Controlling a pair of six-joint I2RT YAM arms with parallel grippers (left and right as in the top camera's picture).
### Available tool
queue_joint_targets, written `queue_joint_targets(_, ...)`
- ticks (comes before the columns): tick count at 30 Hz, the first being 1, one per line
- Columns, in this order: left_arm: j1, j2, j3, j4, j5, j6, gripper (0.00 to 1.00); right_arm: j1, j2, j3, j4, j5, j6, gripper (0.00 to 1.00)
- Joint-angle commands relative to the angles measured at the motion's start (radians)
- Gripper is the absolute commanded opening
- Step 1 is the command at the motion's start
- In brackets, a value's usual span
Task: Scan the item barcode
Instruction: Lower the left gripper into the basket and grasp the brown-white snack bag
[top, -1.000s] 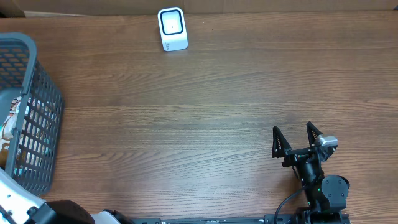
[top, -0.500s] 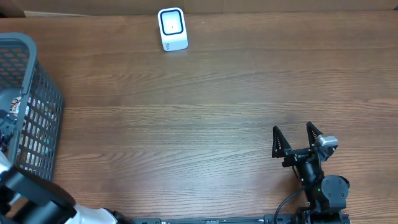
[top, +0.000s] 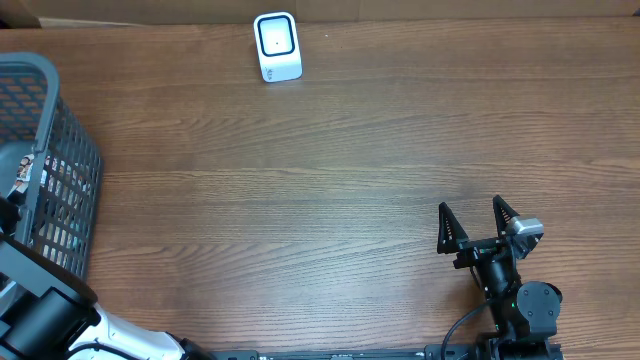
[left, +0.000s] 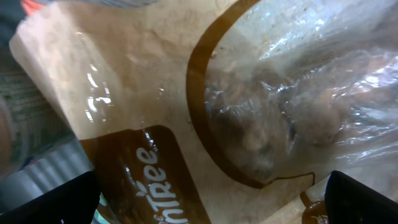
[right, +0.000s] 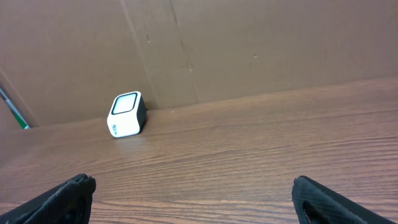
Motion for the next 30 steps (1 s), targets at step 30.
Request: queue_joint_targets(30,0.003,0.044,-0.027,0.037,0.013,-0.008,0.87,0.001,0.0,-0.01,0.004,0.009,0.01,1.0)
